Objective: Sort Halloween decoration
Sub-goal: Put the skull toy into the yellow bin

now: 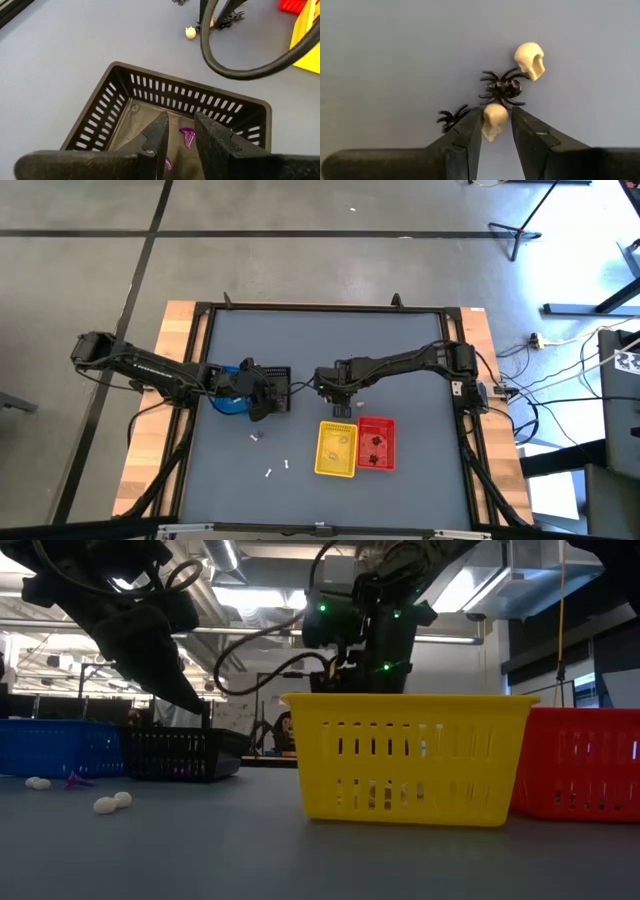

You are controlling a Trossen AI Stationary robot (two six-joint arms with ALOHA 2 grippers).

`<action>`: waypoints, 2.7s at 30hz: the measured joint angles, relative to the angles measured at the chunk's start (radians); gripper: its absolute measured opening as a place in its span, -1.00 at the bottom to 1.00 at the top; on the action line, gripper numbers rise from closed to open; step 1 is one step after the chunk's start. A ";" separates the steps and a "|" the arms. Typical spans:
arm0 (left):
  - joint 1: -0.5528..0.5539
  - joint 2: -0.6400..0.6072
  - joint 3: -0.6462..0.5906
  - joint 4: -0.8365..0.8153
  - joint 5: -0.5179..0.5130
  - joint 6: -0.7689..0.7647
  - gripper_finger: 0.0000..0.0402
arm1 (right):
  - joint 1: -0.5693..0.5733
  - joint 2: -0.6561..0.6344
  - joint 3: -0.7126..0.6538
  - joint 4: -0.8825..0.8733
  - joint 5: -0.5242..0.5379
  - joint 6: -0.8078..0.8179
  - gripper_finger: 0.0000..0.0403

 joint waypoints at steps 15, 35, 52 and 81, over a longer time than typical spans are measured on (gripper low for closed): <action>0.000 0.000 0.000 0.001 0.000 0.000 -0.57 | 0.000 0.000 0.000 -0.005 0.000 0.000 -0.45; 0.000 0.000 0.000 0.001 0.000 -0.001 -0.57 | 0.000 -0.001 0.044 -0.088 0.000 -0.001 -0.78; 0.000 0.000 0.000 0.001 0.000 0.001 -0.57 | 0.031 -0.003 0.329 -0.318 -0.233 0.010 -0.84; 0.000 0.000 0.000 0.071 0.000 0.002 -0.57 | 0.198 -0.003 0.338 -0.290 -0.313 0.004 -0.84</action>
